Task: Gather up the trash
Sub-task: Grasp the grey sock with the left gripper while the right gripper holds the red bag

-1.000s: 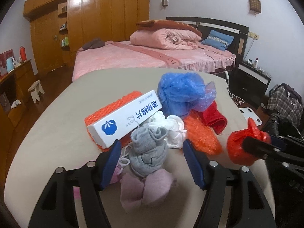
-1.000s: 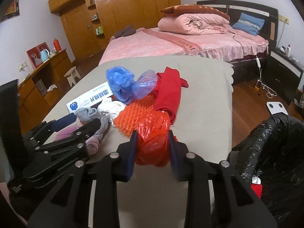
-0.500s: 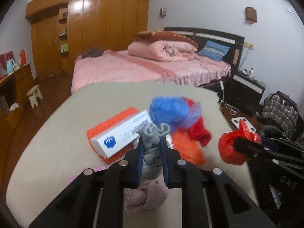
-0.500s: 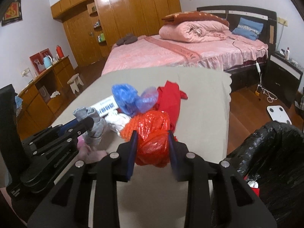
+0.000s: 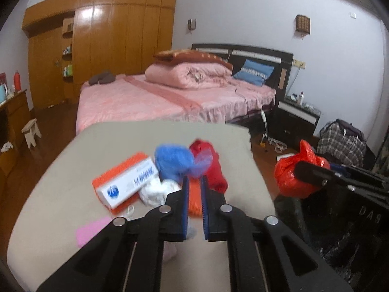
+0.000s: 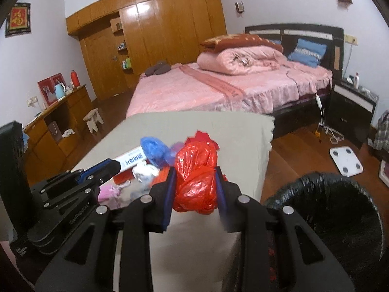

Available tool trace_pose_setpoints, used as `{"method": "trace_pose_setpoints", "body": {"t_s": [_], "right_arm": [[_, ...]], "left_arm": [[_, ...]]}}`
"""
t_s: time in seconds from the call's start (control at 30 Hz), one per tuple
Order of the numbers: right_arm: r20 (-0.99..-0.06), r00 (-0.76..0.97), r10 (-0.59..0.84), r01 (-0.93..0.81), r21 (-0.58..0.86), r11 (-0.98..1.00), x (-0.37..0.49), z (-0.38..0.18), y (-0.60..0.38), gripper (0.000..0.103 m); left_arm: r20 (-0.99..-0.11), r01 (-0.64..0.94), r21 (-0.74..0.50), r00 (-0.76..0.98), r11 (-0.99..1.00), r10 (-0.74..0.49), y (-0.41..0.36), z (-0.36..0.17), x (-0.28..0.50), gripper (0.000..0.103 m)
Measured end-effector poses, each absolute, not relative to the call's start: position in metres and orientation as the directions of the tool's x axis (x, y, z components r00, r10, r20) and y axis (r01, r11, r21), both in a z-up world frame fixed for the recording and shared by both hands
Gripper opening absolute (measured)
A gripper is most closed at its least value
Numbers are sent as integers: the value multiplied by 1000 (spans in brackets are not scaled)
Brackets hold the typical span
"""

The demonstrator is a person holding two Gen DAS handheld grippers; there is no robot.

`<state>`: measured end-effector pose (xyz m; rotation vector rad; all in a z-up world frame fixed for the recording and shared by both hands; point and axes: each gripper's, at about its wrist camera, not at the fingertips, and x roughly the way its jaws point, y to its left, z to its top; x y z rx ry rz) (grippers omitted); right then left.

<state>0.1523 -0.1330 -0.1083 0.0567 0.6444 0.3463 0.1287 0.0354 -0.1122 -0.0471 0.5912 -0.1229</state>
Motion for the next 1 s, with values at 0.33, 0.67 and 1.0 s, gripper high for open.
{"method": "trace_pose_setpoints", "body": {"t_s": [0.33, 0.67, 1.0], "right_arm": [[-655, 675, 340, -287, 191, 939, 155, -155, -123, 30], [-654, 678, 336, -290, 182, 939, 174, -158, -116, 30], [-659, 672, 337, -282, 192, 940, 179, -162, -120, 30]], "left_arm": [[-627, 58, -26, 777, 998, -61, 50, -155, 120, 34], [-702, 44, -34, 710, 998, -55, 47, -189, 169, 58], [-711, 80, -33, 698, 996, -80, 35, -203, 171, 38]]}}
